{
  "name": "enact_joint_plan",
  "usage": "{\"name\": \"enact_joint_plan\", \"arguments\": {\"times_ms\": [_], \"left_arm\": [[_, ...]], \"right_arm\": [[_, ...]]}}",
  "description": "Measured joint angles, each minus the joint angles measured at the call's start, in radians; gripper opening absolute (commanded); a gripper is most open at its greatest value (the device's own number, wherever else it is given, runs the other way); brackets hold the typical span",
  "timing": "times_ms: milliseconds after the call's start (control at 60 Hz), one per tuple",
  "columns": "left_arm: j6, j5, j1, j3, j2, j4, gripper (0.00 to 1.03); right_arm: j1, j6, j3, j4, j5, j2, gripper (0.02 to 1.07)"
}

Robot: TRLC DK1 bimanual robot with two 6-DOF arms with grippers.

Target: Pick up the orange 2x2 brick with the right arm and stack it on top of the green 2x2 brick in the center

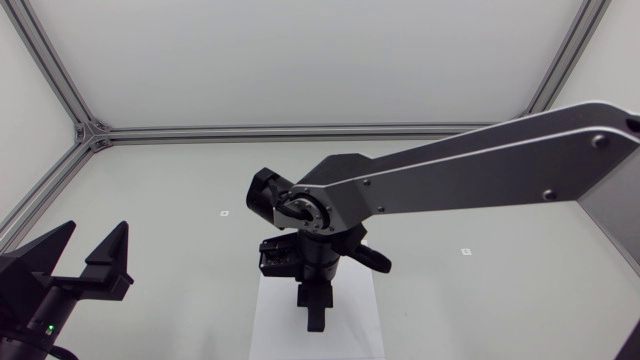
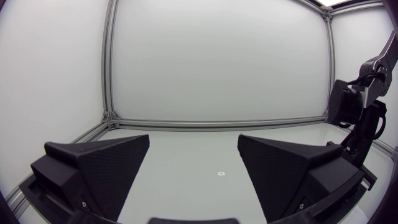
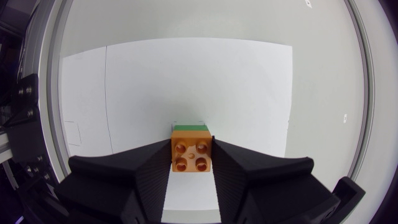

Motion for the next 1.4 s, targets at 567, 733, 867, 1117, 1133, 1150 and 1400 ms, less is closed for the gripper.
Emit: {"name": "enact_joint_plan", "arguments": {"times_ms": [567, 733, 867, 1117, 1133, 1150, 1400], "left_arm": [[0.0, 0.0, 0.0, 0.0, 0.0, 0.0, 0.99], [0.0, 0.0, 0.0, 0.0, 0.0, 0.0, 0.99], [0.0, 0.0, 0.0, 0.0, 0.0, 0.0, 0.99], [0.0, 0.0, 0.0, 0.0, 0.0, 0.0, 0.99], [0.0, 0.0, 0.0, 0.0, 0.0, 0.0, 0.99], [0.0, 0.0, 0.0, 0.0, 0.0, 0.0, 0.99], [0.0, 0.0, 0.0, 0.0, 0.0, 0.0, 0.99]], "right_arm": [[0.002, -0.014, 0.018, -0.011, -0.019, 0.004, 0.12], [0.002, -0.013, 0.018, -0.01, -0.022, 0.004, 0.12], [0.002, -0.013, 0.018, -0.006, -0.023, 0.004, 0.12], [0.0, -0.013, 0.016, -0.003, -0.024, 0.004, 0.14], [0.0, -0.013, 0.016, -0.003, -0.023, 0.004, 0.14], [0.0, -0.013, 0.016, -0.003, -0.023, 0.004, 0.15], [0.0, -0.013, 0.016, -0.005, -0.018, 0.004, 0.17]]}}
